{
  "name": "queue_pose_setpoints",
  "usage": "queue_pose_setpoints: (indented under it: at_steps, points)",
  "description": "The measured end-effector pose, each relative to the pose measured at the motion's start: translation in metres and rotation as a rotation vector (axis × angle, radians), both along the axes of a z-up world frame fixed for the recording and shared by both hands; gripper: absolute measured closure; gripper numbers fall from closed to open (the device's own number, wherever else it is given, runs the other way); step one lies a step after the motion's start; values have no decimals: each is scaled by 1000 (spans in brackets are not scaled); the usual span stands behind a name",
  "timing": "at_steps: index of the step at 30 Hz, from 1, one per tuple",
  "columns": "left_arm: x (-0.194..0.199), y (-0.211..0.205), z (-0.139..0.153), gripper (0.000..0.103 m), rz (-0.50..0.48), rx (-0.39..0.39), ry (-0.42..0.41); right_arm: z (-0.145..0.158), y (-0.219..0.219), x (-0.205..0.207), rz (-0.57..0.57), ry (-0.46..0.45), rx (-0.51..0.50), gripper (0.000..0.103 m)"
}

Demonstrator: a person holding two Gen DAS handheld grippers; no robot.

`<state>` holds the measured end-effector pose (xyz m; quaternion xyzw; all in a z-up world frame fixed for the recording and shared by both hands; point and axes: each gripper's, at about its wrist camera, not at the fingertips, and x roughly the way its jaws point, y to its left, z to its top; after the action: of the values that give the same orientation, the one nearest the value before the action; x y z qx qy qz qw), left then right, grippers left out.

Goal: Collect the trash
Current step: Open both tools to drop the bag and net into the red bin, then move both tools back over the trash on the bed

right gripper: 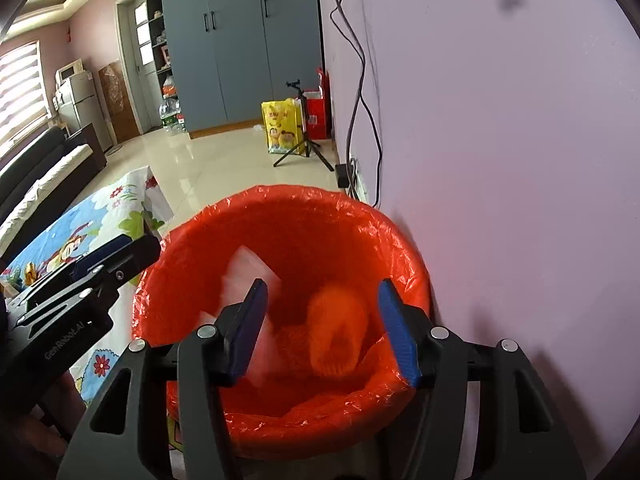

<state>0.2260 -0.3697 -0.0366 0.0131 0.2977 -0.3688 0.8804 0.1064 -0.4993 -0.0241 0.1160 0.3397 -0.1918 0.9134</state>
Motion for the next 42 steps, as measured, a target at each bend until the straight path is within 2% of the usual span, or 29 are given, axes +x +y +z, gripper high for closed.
queue_pose_setpoints:
  at_steps: [2,5,10,13,15,20,26,33,36,38,40,42]
  points:
    - [-1,3,2,60,6,4,-6,1,3,1,7,3,-14,47]
    - [-4,9,7,52,25,11,-24,4,9,3,17,-7,-35,47]
    - [-8,32,21,23,79,46,-76,15,19,-1,23,-50,-81,47]
    - [-12,52,28,11,119,75,-112,21,28,-2,30,-79,-103,45]
    - [-15,68,32,8,148,89,-131,27,40,-3,43,-108,-137,40]
    - [-21,123,52,6,224,63,-164,37,72,0,115,-146,-198,36]
    - [-23,187,74,5,352,83,-254,53,128,22,194,-216,-132,36]
    - [-12,275,83,5,525,127,-275,53,227,49,369,-257,-60,36]
    - [-10,318,88,5,631,129,-260,46,263,54,457,-230,-60,36]
    - [-10,343,91,5,681,97,-226,41,280,56,494,-210,-56,36]
    - [-11,368,94,5,733,61,-202,36,294,59,519,-187,-33,36]
    - [-10,387,95,5,793,71,-179,29,307,64,532,-164,18,36]
